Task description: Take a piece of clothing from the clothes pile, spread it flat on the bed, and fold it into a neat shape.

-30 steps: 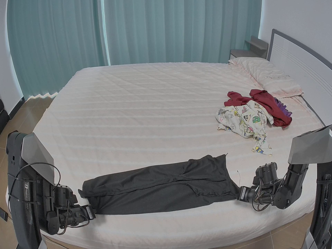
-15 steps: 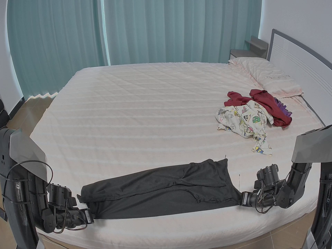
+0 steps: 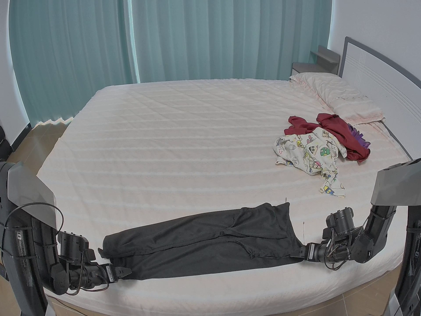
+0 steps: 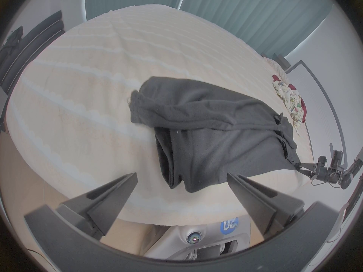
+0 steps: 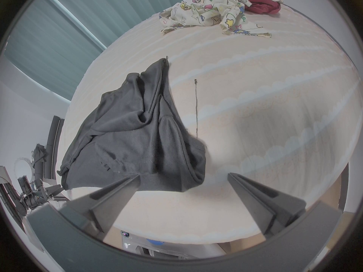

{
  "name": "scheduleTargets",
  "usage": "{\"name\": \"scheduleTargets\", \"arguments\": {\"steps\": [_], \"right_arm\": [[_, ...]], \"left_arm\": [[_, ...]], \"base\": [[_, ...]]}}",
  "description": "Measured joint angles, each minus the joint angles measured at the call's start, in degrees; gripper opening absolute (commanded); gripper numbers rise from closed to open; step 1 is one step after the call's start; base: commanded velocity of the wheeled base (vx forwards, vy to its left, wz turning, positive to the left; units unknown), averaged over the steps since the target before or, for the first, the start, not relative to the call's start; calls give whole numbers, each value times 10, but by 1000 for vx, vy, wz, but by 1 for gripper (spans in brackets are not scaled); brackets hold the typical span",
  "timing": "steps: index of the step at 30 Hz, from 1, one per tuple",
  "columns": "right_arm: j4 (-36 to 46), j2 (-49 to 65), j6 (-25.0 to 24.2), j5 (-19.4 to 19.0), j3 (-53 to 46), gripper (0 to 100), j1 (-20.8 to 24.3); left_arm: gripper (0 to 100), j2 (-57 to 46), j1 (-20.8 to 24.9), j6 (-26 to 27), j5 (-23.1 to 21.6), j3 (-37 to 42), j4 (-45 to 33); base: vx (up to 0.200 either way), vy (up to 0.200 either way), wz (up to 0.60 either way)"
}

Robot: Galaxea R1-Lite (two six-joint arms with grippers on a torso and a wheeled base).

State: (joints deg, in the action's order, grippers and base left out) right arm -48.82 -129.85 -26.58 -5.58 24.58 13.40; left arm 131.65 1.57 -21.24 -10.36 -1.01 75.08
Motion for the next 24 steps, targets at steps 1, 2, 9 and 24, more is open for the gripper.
{"name": "scheduleTargets", "arguments": {"steps": [1, 2, 9, 24], "right_arm": [[0, 1, -1, 0, 1, 100, -2], [-1, 3, -2, -1, 1, 100, -3], [-14, 26, -9, -6, 7, 100, -17], [-34, 34, -47, -19, 21, 100, -24]], "left_arm": [[100, -5, -3, 0, 0, 0, -1], [100, -10, -6, 0, -1, 0, -1], [100, -69, -40, -47, -9, -20, 1], [100, -62, -50, -98, 54, -57, -43]], "base": [[0, 0, 0], [0, 0, 0], [0, 0, 0], [0, 0, 0]]}}
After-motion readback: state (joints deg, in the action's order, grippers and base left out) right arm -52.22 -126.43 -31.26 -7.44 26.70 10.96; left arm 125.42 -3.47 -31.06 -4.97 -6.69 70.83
